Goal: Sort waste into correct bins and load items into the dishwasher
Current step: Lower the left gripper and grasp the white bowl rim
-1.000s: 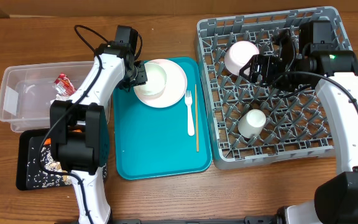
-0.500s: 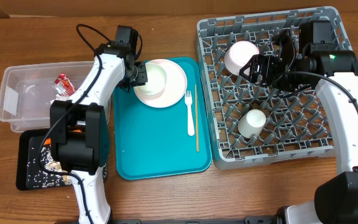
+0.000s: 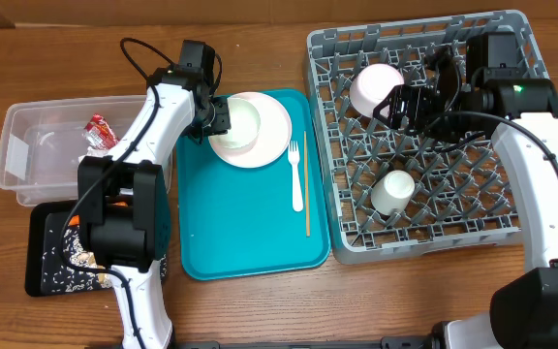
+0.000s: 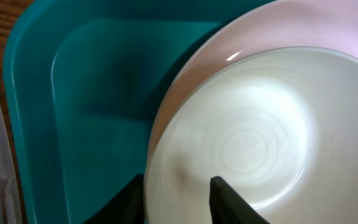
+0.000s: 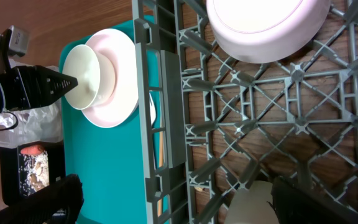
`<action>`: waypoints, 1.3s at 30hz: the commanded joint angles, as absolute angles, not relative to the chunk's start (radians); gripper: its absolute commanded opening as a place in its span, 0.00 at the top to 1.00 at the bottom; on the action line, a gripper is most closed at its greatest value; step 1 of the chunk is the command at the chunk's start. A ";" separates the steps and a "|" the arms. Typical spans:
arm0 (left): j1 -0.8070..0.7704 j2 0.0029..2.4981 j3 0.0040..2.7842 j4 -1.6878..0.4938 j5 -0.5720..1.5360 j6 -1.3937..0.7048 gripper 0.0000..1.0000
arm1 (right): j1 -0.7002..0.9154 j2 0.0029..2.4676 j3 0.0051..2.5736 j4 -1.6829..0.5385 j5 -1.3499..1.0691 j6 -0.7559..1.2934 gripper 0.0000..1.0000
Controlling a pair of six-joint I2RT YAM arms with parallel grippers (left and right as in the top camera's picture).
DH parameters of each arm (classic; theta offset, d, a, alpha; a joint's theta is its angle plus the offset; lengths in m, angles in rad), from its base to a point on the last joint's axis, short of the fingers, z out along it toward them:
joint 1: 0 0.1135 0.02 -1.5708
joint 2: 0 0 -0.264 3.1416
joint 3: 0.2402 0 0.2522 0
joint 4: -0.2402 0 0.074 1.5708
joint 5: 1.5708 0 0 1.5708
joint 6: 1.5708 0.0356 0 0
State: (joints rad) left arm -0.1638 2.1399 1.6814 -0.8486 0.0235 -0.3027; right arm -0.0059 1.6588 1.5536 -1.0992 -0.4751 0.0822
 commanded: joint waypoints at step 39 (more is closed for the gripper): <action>-0.171 2.155 1.655 -0.836 0.027 -0.276 0.76 | -0.007 1.657 1.559 -1.094 -0.488 0.083 0.00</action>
State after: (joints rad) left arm -0.1638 2.1399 1.6615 -0.8406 0.0231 -0.2878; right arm -0.0059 1.6588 1.5536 -1.0992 -0.4755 0.0822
